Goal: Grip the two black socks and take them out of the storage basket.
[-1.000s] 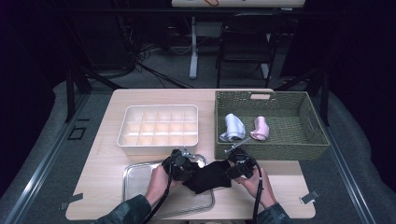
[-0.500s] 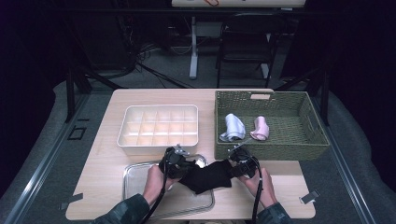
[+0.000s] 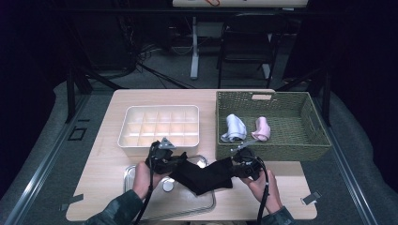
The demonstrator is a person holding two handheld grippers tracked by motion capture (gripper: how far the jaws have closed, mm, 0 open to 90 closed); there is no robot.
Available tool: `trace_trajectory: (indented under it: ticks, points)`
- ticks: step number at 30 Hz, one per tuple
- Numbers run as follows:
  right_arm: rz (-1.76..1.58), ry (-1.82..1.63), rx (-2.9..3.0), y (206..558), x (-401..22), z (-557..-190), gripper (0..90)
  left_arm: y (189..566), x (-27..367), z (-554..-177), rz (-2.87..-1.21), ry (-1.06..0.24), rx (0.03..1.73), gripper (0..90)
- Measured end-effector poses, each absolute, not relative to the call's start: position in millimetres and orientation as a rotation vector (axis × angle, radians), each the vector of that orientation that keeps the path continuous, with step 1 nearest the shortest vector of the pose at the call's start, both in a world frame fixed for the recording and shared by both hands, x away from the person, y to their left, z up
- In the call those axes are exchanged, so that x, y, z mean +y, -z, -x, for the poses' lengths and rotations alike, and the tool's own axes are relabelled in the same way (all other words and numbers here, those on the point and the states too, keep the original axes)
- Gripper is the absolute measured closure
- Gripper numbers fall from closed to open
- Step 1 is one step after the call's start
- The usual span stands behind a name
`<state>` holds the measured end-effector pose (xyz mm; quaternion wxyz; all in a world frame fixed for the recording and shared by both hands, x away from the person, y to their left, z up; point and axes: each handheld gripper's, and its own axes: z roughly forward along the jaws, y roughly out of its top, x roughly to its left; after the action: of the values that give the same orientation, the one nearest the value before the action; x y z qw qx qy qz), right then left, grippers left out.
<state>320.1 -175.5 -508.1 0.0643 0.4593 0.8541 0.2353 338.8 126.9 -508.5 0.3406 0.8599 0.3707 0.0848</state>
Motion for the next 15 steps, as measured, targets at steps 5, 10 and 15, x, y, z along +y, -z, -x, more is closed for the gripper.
trace_trajectory:
  ticks: [5, 10, 15]
  points:
    - [-1.38, -0.717, 2.611, 512.2, -168.5, -313.3, 82.9, 513.0, 140.0, -343.5, -2.237, -0.218, 1.016, 79.9]
    - [-1.39, -0.676, 2.642, 529.8, -166.5, -316.2, 79.6, 529.7, 141.8, -349.8, -2.296, -0.205, 1.072, 72.9]
    - [-1.431, -0.721, 2.637, 533.0, -171.2, -317.5, 63.2, 534.3, 151.6, -355.2, -2.288, -0.173, 1.135, 54.7]
